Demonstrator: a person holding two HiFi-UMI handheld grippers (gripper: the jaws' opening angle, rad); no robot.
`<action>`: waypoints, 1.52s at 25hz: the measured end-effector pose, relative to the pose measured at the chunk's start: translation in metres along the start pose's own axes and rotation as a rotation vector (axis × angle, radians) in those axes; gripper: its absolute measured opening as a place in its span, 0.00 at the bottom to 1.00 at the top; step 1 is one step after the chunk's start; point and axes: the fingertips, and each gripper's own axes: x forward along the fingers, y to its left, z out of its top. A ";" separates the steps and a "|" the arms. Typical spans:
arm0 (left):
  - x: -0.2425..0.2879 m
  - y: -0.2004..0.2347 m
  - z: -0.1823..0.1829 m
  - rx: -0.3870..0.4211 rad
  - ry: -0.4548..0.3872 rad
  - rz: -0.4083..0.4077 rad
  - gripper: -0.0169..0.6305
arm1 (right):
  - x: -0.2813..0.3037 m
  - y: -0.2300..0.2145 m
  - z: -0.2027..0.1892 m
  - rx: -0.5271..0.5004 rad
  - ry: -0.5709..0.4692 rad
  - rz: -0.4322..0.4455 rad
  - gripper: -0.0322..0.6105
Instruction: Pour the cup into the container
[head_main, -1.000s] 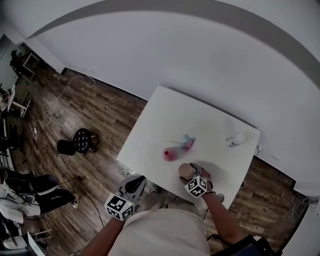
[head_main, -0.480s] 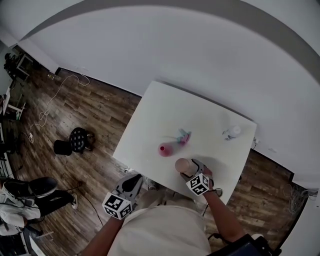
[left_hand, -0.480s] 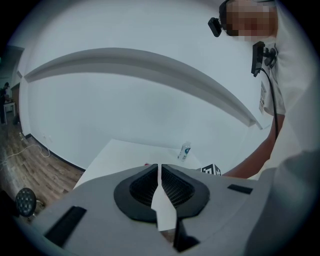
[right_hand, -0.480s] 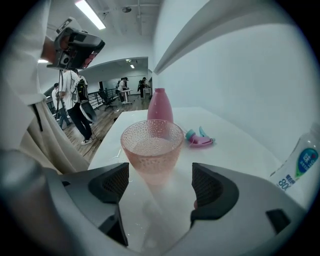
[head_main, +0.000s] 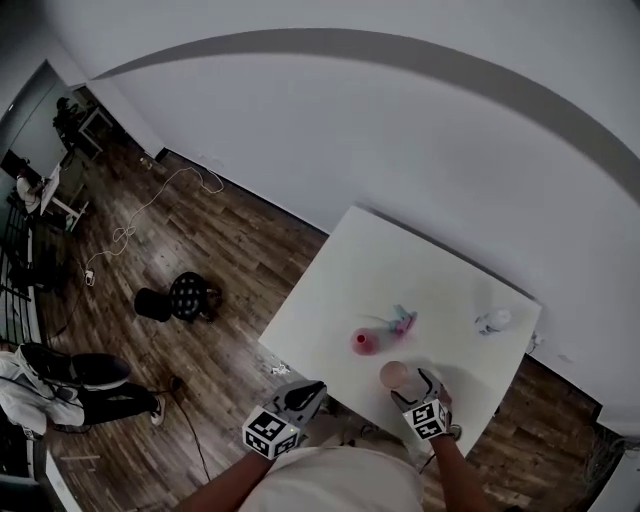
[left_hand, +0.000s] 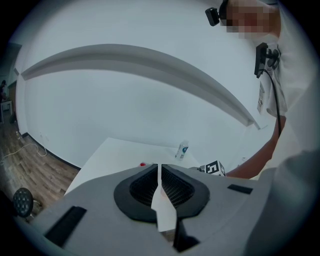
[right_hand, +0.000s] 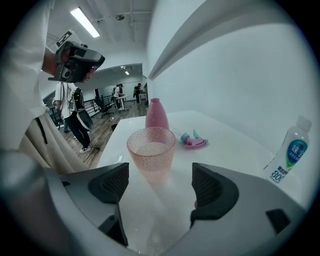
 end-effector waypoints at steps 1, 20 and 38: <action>-0.001 -0.001 0.000 0.001 0.002 0.001 0.05 | 0.000 0.001 0.001 0.001 -0.002 0.001 0.63; 0.001 0.002 -0.004 -0.008 0.022 0.032 0.05 | 0.022 0.006 0.011 -0.073 0.005 0.057 0.64; 0.001 0.009 -0.009 -0.019 0.046 0.040 0.05 | 0.045 0.019 0.016 -0.110 0.026 0.108 0.63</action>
